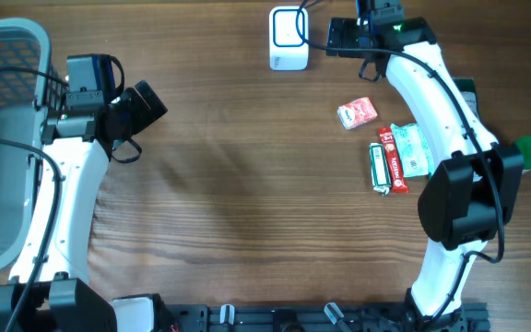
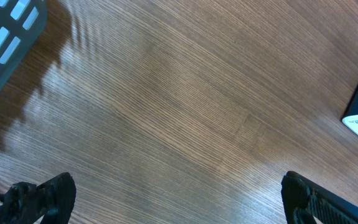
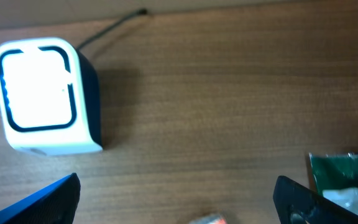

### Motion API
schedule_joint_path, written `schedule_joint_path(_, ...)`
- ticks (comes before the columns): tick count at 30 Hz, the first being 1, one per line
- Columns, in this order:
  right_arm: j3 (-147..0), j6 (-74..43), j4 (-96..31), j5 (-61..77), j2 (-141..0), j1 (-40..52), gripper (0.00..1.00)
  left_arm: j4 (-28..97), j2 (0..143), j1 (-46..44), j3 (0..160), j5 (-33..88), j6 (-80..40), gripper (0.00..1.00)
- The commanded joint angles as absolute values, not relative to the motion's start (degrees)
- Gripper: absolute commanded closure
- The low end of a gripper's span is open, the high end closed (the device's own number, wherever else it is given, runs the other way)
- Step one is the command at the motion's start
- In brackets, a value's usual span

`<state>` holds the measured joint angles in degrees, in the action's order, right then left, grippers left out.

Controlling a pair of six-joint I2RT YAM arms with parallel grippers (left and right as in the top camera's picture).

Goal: Scan the item barcode

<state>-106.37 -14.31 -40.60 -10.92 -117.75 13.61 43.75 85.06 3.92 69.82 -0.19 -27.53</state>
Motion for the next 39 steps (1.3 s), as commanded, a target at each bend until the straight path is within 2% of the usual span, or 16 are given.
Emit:
schedule_joint_path(1, -106.39, -15.03, -40.10, -10.44, -118.63, 13.43, 0.00, 43.79, 84.53, 4.14, 70.30, -0.75, -27.49, 0.00)
schedule_joint_path(26, -106.39, -15.05, -40.21, -10.41, -118.17, 13.72, 0.00, 43.79, 84.53, 4.14, 70.30, -0.75, -27.49, 0.00)
schedule_joint_path(39, -106.39, -15.05, -40.53, -10.44, -89.12, 13.76, 0.00, 43.79, 84.53, 4.14, 70.30, -0.75, -27.49, 0.00)
